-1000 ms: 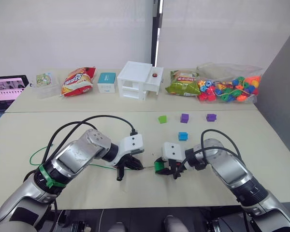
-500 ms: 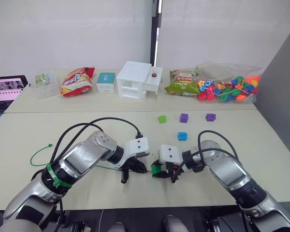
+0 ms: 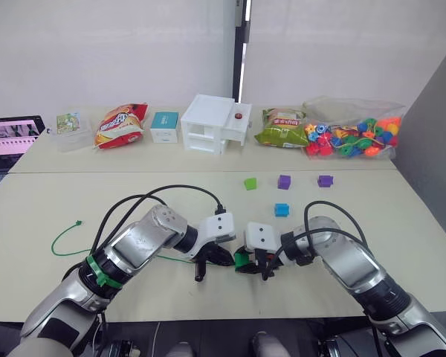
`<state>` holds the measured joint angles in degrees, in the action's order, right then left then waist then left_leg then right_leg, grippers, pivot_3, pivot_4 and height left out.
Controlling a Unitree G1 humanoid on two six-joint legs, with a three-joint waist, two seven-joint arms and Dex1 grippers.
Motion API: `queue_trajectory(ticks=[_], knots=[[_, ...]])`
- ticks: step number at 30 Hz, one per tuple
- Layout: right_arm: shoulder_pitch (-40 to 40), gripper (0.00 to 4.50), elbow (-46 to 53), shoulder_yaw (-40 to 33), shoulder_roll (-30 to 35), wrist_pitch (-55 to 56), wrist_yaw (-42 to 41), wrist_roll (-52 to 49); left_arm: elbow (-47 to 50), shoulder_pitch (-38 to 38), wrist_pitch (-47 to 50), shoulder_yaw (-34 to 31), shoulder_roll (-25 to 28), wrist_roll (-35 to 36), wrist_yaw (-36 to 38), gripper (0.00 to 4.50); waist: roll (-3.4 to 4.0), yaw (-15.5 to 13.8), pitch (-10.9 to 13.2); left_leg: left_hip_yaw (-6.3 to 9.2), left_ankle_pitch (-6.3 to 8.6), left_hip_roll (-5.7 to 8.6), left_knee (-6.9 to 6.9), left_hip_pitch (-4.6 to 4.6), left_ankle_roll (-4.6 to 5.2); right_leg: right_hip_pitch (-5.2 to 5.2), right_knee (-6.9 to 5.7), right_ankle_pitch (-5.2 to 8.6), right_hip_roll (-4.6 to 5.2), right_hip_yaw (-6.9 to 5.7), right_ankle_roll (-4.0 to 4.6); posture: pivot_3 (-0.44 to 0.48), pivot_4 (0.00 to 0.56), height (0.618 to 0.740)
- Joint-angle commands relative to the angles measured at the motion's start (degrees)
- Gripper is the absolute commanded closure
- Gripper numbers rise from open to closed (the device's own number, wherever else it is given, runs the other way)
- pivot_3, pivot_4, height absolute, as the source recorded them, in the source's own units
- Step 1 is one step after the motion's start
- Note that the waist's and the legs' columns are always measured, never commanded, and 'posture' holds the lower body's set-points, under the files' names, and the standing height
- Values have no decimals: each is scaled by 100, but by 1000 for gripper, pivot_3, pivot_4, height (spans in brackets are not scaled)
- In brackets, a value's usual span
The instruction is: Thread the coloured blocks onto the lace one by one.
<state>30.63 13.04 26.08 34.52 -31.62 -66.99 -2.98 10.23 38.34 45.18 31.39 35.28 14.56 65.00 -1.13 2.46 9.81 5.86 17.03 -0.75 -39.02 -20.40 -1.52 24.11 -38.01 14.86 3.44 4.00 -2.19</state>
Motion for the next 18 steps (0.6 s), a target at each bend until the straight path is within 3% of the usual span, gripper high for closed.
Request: queue_trajectory(ticks=[1,5,13,18], knots=[[-45,3312,107,-60,9,-19,239,71,56,-58,-571,-454,230,140,318,2880,0,5,0,0,0,0,-1,0,0,2,-2,0,0,0,0,0,150,740],[-138,3312,87,-124,106,-27,335,61,-37,-311,-1243,-928,520,152,404,1577,1,17,0,0,0,-3,1,2,0,5,-4,0,-2,0,0,0,150,740],[-249,3312,203,-170,177,-99,428,-26,-65,-1340,-2438,-1317,976,-49,679,1577,1,1,0,-1,0,-2,3,6,0,1,-2,0,0,0,0,0,150,740],[-225,3312,264,-195,179,-203,457,-64,-615,-1435,-2884,-1169,630,-514,225,1577,1,-43,0,-1,0,0,1,5,0,-8,5,0,1,-1,0,0,150,740]])
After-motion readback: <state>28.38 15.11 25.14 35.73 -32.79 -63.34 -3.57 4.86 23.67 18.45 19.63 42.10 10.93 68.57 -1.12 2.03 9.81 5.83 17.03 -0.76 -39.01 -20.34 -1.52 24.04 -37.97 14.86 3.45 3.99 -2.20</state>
